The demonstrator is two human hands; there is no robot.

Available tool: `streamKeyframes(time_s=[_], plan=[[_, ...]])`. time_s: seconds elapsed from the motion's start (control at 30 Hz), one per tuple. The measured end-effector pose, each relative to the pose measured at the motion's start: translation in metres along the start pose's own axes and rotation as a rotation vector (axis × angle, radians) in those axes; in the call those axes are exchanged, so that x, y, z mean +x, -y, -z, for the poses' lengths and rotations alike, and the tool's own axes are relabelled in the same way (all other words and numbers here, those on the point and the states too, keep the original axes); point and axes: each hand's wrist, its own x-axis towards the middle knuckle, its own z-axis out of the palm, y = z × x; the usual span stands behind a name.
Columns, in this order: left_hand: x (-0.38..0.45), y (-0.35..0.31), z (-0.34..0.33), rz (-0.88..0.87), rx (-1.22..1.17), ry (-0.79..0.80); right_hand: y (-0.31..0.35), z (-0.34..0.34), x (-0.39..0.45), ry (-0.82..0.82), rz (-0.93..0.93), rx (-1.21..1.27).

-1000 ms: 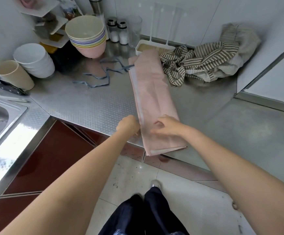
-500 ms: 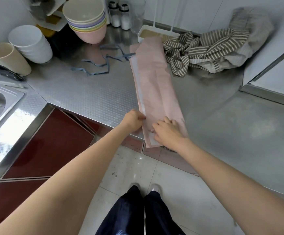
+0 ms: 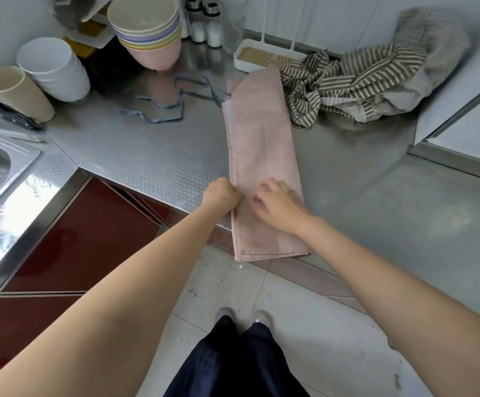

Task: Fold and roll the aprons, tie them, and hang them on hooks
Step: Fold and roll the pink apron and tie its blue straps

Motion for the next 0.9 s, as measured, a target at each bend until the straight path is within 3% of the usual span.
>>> streamKeyframes(time_s=[0.07, 0.13, 0.27, 0.53, 0.9], plan=[[0.001, -0.005, 0.006, 0.003, -0.055, -0.004, -0.011, 0.010, 0.015, -0.011, -0.161, 0.078], [0.008, -0.011, 0.013, -0.010, -0.115, -0.024, -0.018, 0.014, 0.026, 0.116, -0.261, 0.085], [0.013, -0.024, 0.018, 0.003, -0.198, -0.035, -0.020, 0.007, 0.031, 0.336, -0.199, -0.133], [0.047, -0.033, 0.047, -0.014, -0.216, -0.039, -0.030, 0.046, 0.077, 0.204, -0.118, -0.084], [0.169, -0.062, 0.096, -0.026, -0.321, -0.059, -0.026, 0.094, 0.256, 0.017, -0.013, -0.138]])
